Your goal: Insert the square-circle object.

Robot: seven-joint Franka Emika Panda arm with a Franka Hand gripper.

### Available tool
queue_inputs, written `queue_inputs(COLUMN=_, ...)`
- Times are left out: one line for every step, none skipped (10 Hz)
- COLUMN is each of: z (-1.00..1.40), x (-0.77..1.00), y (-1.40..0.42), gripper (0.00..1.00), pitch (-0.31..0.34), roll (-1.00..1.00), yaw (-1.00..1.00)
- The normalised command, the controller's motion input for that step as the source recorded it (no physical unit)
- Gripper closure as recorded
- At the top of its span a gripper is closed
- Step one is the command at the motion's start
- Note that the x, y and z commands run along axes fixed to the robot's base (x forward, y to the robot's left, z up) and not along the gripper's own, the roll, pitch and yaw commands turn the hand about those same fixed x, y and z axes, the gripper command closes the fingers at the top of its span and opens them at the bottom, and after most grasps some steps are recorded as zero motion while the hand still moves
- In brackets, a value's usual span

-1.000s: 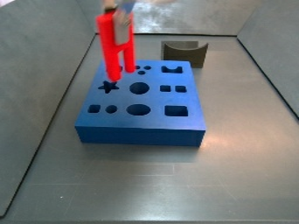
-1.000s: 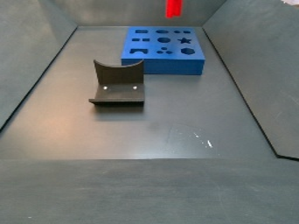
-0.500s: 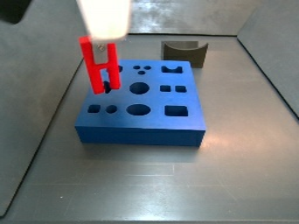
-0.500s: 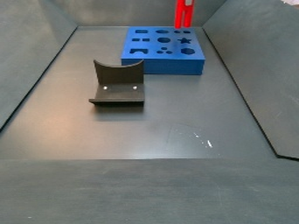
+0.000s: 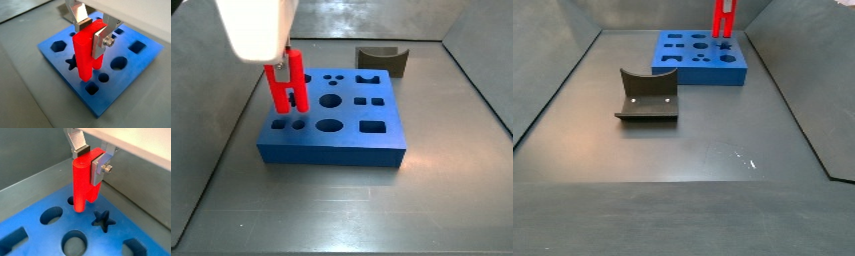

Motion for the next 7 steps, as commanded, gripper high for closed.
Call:
queue_inputs(z=-0.02, x=-0.13, y=-0.43, gripper=1.00, pitch=0.023, roll=0.14, yaw=-0.63)
queue_inputs(z=-0.03, x=-0.41, y=-0.23, gripper=1.00, pitch=-0.120, roll=0.18, yaw=-0.01)
queue_inputs(z=-0.10, x=-0.25, y=-0.02, gripper=1.00, pitch=-0.069, roll=0.10, yaw=0.00)
queue_inputs(z=-0.40, x=-0.14, y=-0.02, gripper=1.00, pitch=-0.079, roll=0.00, yaw=0.08)
queue_inputs(z=-0.27, x=-0.04, y=-0.10, gripper=1.00, pitch=-0.030, roll=-0.01, yaw=0.13)
queue_inputs(z=-0.20, x=0.00, y=-0.14, gripper=1.00, pitch=0.000, roll=0.00, yaw=0.07)
queue_inputs(z=-0.27, x=0.17, y=-0.11, gripper=1.00, pitch=0.000, roll=0.03, yaw=0.00)
